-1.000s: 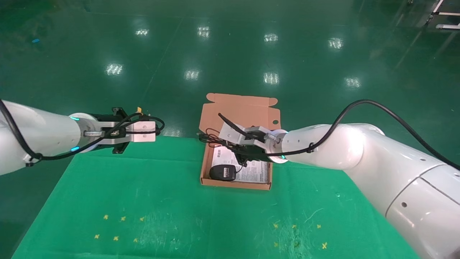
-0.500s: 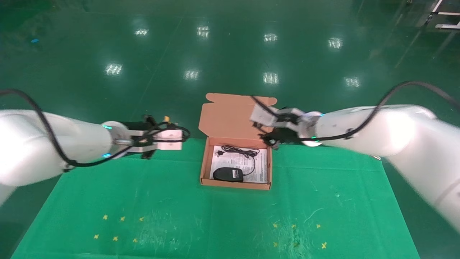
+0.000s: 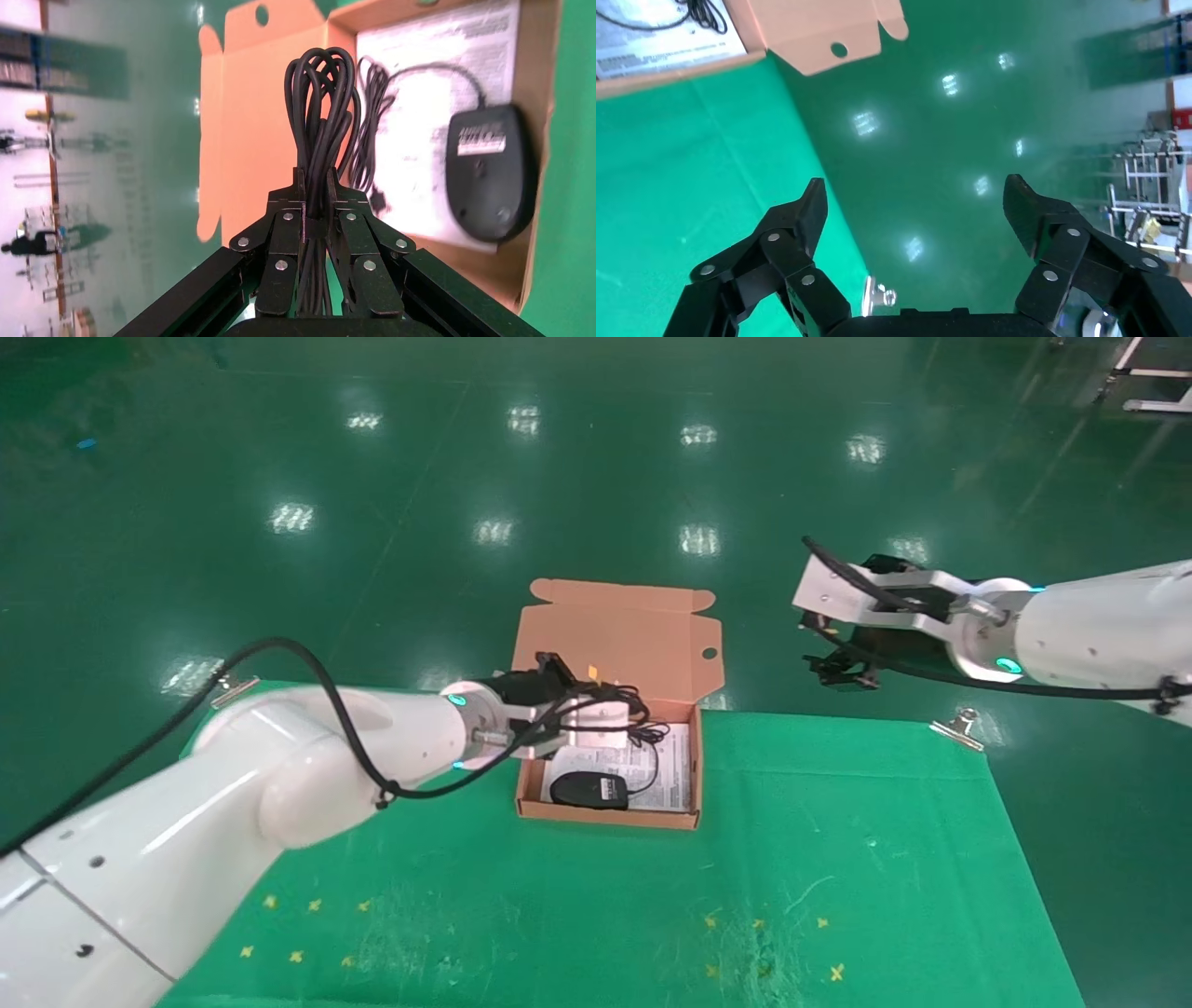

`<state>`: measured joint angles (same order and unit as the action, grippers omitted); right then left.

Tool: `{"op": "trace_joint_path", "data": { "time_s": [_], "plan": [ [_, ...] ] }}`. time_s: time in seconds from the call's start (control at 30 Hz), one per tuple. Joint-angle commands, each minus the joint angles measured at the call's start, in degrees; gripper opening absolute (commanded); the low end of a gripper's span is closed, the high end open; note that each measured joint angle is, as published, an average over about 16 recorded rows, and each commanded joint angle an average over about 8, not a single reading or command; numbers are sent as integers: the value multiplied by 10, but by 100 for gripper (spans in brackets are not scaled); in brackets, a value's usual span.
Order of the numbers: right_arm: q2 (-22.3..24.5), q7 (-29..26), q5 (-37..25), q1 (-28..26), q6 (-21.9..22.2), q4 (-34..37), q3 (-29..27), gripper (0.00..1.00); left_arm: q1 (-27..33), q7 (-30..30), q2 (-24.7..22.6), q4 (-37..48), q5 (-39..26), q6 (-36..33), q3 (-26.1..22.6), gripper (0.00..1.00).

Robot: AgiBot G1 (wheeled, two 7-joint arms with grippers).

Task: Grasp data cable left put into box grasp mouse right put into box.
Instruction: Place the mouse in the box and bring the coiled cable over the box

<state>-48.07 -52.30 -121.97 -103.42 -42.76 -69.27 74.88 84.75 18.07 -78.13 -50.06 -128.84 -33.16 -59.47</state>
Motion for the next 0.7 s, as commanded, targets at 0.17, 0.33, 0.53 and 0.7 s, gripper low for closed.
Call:
{"op": "trace_joint_path", "data": {
  "time_s": [0.17, 0.33, 0.53, 0.7],
  "plan": [
    [28, -51, -41, 2, -24, -53, -2, 100, 0, -22, -4, 12, 49, 38, -37, 0],
    [38, -76, -63, 3, -41, -75, -3, 100, 4, -30, -5, 21, 85, 60, -68, 0],
    [42, -84, -68, 1, -51, -80, -2, 100, 13, -31, -6, 29, 123, 77, -103, 0],
    [45, -80, -67, -2, -56, -82, -2, 100, 20, -30, -7, 35, 145, 85, -124, 62]
  ]
}}
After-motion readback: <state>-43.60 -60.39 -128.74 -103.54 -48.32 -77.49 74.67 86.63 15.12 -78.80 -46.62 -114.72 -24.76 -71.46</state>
